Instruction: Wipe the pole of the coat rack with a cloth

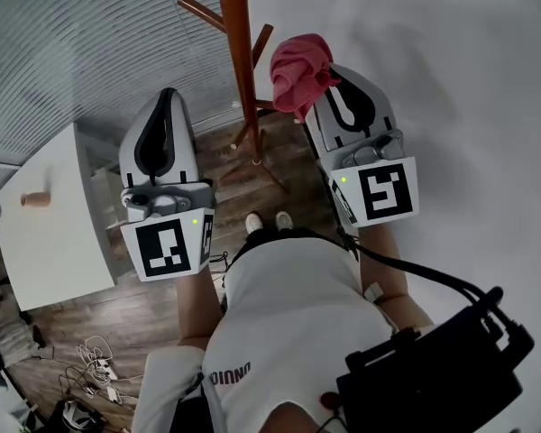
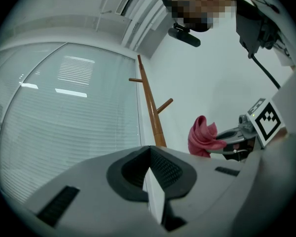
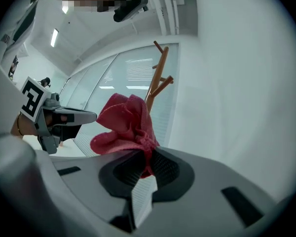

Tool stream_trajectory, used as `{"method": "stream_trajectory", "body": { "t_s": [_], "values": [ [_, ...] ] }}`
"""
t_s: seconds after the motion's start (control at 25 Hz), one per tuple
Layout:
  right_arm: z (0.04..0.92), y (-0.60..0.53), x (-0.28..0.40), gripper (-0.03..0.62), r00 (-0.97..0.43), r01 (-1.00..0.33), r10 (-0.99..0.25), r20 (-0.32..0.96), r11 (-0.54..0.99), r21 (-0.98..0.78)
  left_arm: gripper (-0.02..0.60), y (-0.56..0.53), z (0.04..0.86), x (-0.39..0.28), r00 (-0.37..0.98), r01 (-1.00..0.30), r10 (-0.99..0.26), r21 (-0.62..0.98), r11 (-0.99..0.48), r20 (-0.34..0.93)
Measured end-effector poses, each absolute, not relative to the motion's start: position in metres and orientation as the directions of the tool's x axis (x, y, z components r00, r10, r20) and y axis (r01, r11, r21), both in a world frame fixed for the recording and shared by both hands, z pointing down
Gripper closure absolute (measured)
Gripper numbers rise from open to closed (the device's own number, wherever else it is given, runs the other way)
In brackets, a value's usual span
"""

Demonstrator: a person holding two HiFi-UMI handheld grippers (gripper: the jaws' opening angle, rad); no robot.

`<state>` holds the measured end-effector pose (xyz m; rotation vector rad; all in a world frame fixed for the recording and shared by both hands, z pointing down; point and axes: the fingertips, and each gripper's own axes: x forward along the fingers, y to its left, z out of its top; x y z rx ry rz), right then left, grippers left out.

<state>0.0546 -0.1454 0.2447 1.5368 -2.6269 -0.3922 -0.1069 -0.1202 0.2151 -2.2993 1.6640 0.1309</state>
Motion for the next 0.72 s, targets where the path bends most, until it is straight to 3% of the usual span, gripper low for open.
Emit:
{"method": "stream_trajectory", "body": {
  "t_s": [0.28, 0.72],
  "values": [
    [0.228, -0.142, 0.071, 0.548, -0.452, -0.88, -0.882, -0.138, 0.414, 0.234, 0.568, -0.117, 0.214, -0.107, 0.319, -0.942, -0.914, -0.186, -0.278, -0.252],
    [0.224, -0.144, 0.08, 0.549, -0.421, -0.892, -0.895, -0.145, 0.38, 0.246, 0.568, -0.118, 0.217, -0.107, 0.315, -0.944, -0.918, -0.184, -0.275, -0.241]
  ]
}}
